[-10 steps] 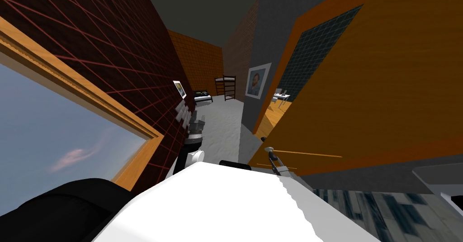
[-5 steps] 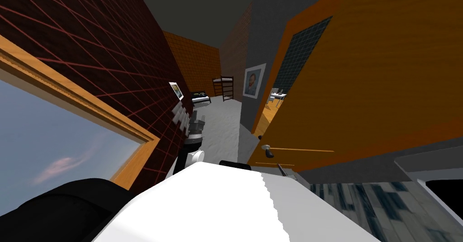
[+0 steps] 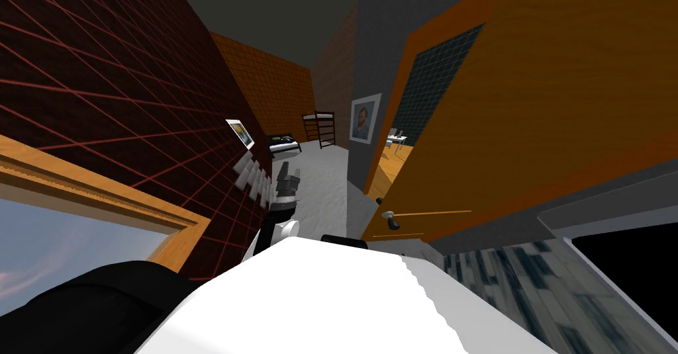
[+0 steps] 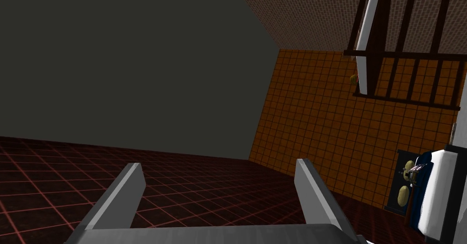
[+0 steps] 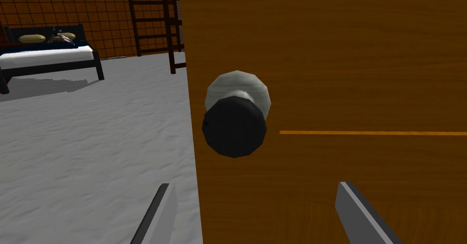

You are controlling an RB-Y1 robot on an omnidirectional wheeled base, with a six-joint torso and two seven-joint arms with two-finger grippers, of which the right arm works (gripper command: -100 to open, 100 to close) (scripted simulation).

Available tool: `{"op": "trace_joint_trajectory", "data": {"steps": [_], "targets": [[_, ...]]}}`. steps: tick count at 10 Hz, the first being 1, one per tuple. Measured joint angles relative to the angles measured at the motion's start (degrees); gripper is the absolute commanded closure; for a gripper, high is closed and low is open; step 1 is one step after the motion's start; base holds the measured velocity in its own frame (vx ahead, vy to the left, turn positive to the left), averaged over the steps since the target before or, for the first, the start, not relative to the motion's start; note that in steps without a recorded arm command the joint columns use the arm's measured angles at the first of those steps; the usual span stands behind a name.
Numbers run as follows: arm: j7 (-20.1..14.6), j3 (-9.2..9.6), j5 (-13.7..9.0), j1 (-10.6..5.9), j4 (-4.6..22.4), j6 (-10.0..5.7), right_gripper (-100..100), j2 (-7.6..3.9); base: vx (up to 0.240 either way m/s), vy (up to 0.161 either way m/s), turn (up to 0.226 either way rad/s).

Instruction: Pull the door open

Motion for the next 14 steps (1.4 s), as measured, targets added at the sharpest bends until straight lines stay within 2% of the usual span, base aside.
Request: {"op": "trace_joint_trajectory", "data": {"steps": [1,2,5,7,8,13,14], "targets": [[0.42,-0.11,-0.1,0.99,-0.52,-0.2,-100,-0.15,-0.006,0.03,-0.05],[0.51,-0.11,-0.11,1.12,-0.53,-0.3,-100,-0.15,0.052,0.081,0.247],[-1.08,-1.51,-1.82,-1.15,2.25,0.73,-100,0.1,0.12,0.107,0.193],[-1.7,-2.82,-3.36,-1.43,1.37,2.63,-100,-0.54,0.12,0.063,0.127],[-1.8,-2.92,-3.46,-1.51,1.35,2.87,100,-0.56,-0.008,-0.003,-0.039],[-1.7,-2.82,-3.36,-1.42,1.38,2.63,100,-0.54,-0.017,-0.008,-0.001],[-1.7,-2.82,-3.36,-1.42,1.38,2.63,-100,-0.54,0.02,-0.006,-0.155]]}}
